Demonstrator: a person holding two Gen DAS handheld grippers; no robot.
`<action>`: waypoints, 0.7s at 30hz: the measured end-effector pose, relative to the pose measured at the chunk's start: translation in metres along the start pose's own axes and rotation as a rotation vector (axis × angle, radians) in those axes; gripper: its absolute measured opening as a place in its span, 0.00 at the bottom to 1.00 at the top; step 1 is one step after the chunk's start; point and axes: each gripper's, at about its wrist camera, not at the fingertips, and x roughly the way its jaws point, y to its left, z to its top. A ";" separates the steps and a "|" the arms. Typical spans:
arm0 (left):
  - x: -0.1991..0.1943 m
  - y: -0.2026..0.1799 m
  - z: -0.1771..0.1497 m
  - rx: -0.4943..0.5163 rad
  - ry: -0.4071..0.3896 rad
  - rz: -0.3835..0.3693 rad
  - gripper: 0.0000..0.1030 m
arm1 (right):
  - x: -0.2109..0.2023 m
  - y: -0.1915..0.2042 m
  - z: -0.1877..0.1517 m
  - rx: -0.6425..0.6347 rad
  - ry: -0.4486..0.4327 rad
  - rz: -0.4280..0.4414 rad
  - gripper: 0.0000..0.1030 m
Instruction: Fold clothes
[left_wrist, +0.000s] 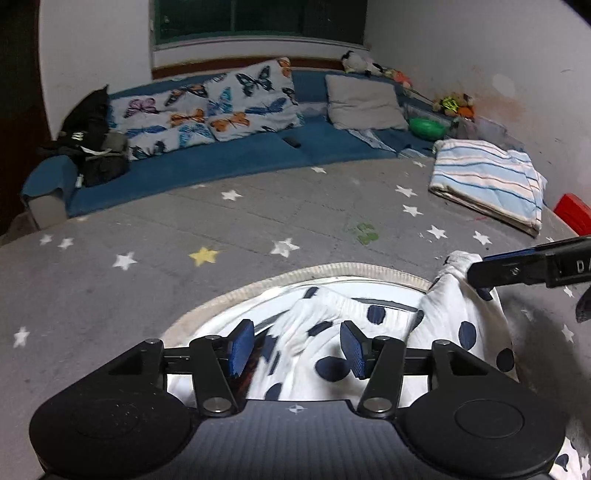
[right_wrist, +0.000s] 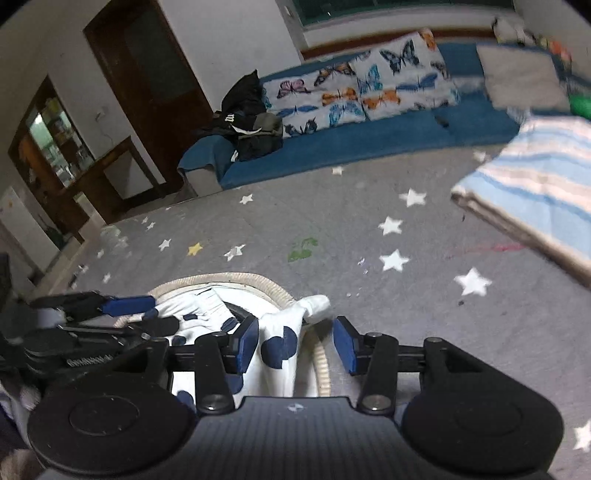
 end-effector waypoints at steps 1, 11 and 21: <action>0.003 -0.001 0.000 0.006 0.001 -0.008 0.52 | 0.002 -0.002 0.000 0.019 0.005 0.018 0.43; 0.001 0.012 -0.001 -0.059 -0.026 -0.024 0.05 | 0.001 0.021 -0.001 -0.093 -0.005 0.049 0.05; -0.046 0.104 0.001 -0.318 -0.168 0.108 0.05 | -0.059 0.019 0.021 -0.204 -0.168 -0.068 0.06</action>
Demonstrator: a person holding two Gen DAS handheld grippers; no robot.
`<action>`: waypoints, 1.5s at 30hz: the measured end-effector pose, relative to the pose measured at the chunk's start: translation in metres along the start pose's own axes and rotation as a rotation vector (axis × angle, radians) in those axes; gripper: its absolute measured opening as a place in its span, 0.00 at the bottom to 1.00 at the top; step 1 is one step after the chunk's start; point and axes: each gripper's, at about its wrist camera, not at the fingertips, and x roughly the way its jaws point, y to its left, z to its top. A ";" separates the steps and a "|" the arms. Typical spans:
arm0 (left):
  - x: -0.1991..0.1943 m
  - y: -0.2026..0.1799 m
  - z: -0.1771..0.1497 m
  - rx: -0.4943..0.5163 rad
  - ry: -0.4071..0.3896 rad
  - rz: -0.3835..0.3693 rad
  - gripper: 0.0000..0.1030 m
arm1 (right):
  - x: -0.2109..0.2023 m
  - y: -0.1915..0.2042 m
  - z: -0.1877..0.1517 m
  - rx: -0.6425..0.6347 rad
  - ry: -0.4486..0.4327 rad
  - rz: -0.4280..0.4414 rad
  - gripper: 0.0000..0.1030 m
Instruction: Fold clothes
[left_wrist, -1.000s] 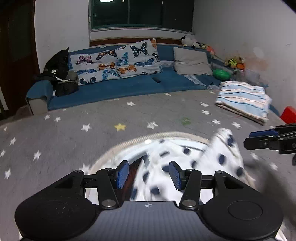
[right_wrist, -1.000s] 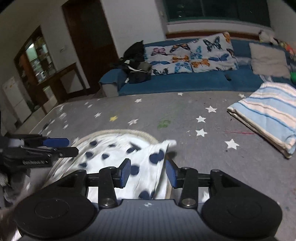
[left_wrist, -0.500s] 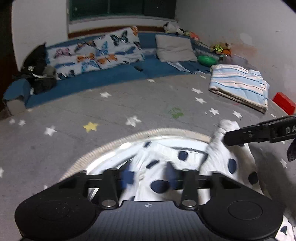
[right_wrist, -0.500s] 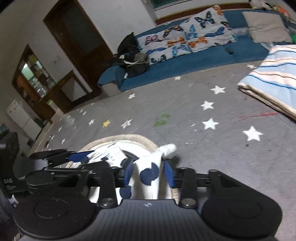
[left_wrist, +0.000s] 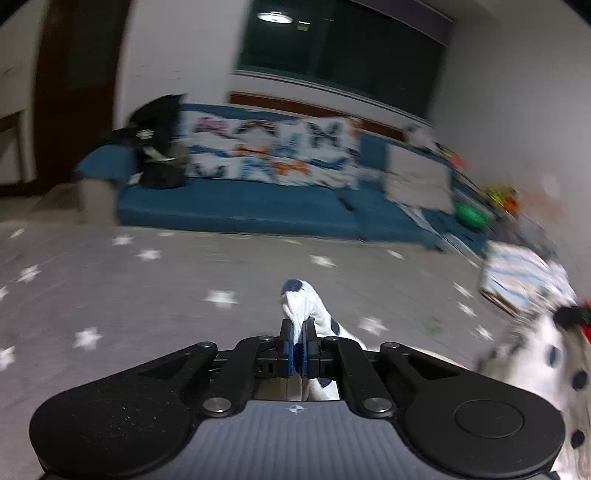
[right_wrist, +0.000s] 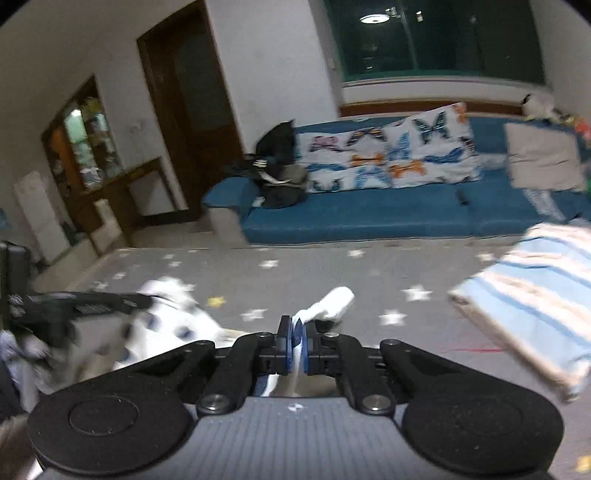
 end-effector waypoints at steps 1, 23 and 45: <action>0.001 0.010 0.000 -0.011 0.011 0.029 0.06 | 0.000 -0.008 -0.003 0.014 0.029 -0.023 0.08; 0.013 -0.026 -0.021 0.162 0.175 -0.028 0.32 | 0.080 -0.011 -0.031 -0.015 0.275 -0.124 0.32; 0.020 -0.015 -0.010 -0.008 0.071 -0.100 0.33 | 0.087 0.009 -0.011 -0.131 0.212 -0.065 0.53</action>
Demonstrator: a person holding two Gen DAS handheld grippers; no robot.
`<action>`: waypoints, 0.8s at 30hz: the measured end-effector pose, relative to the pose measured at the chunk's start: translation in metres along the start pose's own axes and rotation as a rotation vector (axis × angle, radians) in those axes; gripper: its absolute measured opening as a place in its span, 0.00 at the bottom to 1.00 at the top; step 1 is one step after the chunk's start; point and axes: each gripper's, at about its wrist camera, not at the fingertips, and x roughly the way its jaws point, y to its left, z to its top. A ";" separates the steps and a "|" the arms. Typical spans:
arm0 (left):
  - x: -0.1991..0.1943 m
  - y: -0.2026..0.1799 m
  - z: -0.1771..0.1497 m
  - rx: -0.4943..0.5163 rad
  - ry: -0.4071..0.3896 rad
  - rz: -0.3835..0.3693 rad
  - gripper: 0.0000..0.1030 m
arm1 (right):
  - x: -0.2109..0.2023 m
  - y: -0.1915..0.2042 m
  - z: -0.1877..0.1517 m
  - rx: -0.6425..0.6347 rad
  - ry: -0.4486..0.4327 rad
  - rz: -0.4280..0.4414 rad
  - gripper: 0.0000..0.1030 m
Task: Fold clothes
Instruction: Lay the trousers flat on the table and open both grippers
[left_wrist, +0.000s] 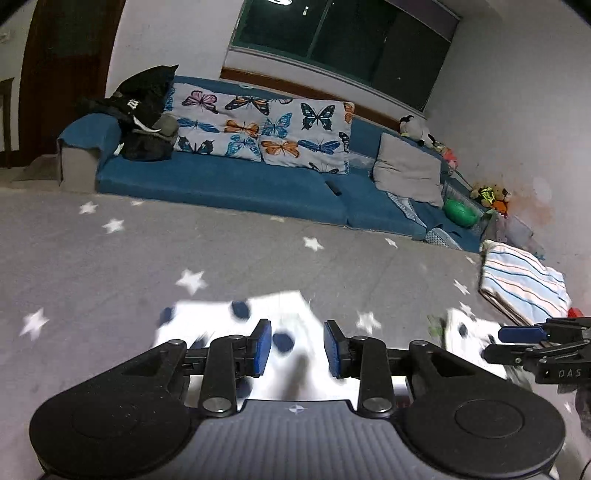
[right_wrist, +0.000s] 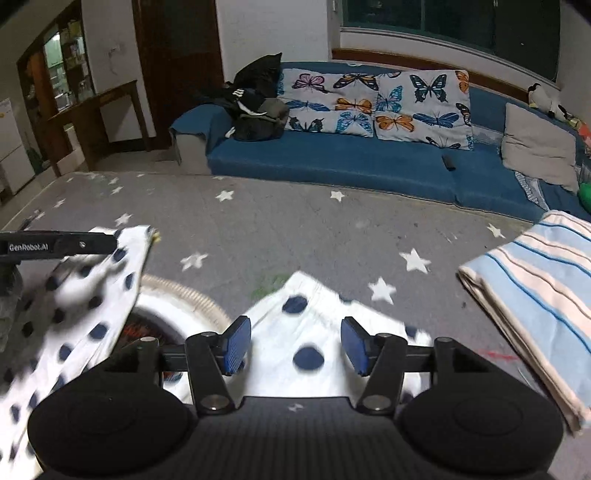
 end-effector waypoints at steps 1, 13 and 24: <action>-0.011 0.000 -0.006 0.017 0.009 0.007 0.33 | -0.007 0.003 -0.005 -0.007 0.008 0.010 0.53; -0.090 -0.015 -0.097 0.175 0.056 0.067 0.13 | -0.068 0.063 -0.089 -0.144 0.080 0.142 0.53; -0.115 -0.008 -0.125 0.236 -0.016 0.241 0.03 | -0.092 0.057 -0.128 -0.171 0.060 0.052 0.54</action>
